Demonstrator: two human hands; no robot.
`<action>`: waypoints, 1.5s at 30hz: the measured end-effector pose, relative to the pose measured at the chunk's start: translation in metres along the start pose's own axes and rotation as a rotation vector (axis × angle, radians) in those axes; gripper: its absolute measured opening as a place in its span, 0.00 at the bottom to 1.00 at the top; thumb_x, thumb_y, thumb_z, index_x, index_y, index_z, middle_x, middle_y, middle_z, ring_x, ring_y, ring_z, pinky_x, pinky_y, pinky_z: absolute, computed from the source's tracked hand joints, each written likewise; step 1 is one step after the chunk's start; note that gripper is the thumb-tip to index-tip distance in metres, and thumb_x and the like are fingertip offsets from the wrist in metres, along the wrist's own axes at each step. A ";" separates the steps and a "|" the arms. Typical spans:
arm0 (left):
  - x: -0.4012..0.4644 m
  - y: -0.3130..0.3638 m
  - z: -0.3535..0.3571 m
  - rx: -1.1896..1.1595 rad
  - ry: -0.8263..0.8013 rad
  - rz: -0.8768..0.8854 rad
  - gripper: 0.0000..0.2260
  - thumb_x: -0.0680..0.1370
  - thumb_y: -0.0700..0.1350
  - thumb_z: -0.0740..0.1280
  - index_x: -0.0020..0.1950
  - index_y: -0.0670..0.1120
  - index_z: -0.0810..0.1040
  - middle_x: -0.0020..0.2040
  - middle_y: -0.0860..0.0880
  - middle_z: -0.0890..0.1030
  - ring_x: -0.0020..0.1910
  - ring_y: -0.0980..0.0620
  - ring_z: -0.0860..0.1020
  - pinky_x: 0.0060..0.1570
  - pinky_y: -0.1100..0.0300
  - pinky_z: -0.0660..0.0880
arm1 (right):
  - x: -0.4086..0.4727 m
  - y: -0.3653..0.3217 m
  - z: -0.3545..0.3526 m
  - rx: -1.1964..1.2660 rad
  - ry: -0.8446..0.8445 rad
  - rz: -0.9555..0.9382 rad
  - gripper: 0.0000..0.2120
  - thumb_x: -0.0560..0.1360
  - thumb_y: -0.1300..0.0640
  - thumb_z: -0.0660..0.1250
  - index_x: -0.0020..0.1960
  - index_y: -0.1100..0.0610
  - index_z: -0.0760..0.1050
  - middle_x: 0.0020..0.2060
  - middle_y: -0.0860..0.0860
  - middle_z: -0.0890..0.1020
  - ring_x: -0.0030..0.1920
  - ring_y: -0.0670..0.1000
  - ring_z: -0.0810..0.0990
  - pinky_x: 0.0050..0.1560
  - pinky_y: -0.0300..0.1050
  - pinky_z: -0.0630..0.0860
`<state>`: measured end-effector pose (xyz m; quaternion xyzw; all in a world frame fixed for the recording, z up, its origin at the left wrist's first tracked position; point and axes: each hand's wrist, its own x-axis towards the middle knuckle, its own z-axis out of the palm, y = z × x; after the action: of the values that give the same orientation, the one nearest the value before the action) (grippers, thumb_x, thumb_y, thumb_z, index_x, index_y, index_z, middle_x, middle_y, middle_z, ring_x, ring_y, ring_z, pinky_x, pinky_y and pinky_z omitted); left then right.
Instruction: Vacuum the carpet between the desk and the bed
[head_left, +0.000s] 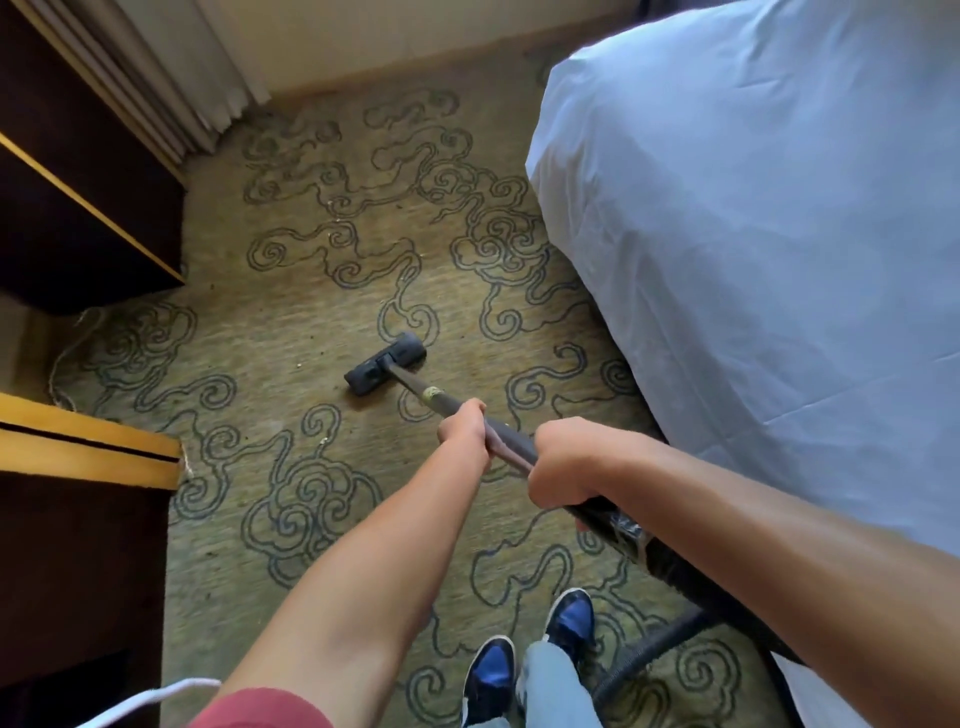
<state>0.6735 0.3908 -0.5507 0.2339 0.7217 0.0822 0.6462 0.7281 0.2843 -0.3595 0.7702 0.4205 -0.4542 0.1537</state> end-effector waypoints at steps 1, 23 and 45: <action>-0.003 -0.002 0.009 0.005 -0.009 -0.010 0.13 0.72 0.42 0.68 0.54 0.39 0.76 0.31 0.41 0.84 0.41 0.42 0.84 0.49 0.41 0.81 | -0.002 0.009 -0.002 0.002 -0.006 0.011 0.13 0.75 0.59 0.65 0.58 0.60 0.76 0.44 0.54 0.79 0.48 0.55 0.81 0.41 0.43 0.75; 0.075 0.103 0.102 0.246 -0.016 0.081 0.17 0.77 0.40 0.67 0.65 0.37 0.74 0.56 0.37 0.82 0.52 0.39 0.83 0.52 0.44 0.82 | 0.123 0.054 -0.076 0.365 0.074 -0.087 0.19 0.70 0.59 0.64 0.60 0.51 0.70 0.45 0.52 0.78 0.37 0.53 0.78 0.36 0.47 0.76; 0.215 0.298 0.092 0.437 -0.026 0.177 0.08 0.78 0.40 0.66 0.55 0.41 0.72 0.50 0.39 0.79 0.43 0.42 0.80 0.42 0.49 0.80 | 0.276 -0.053 -0.189 0.522 0.094 -0.049 0.20 0.70 0.56 0.62 0.61 0.47 0.67 0.48 0.53 0.80 0.47 0.60 0.82 0.51 0.56 0.81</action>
<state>0.8198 0.7308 -0.6315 0.4314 0.6906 -0.0227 0.5800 0.8586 0.5730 -0.4790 0.7937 0.3143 -0.5145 -0.0808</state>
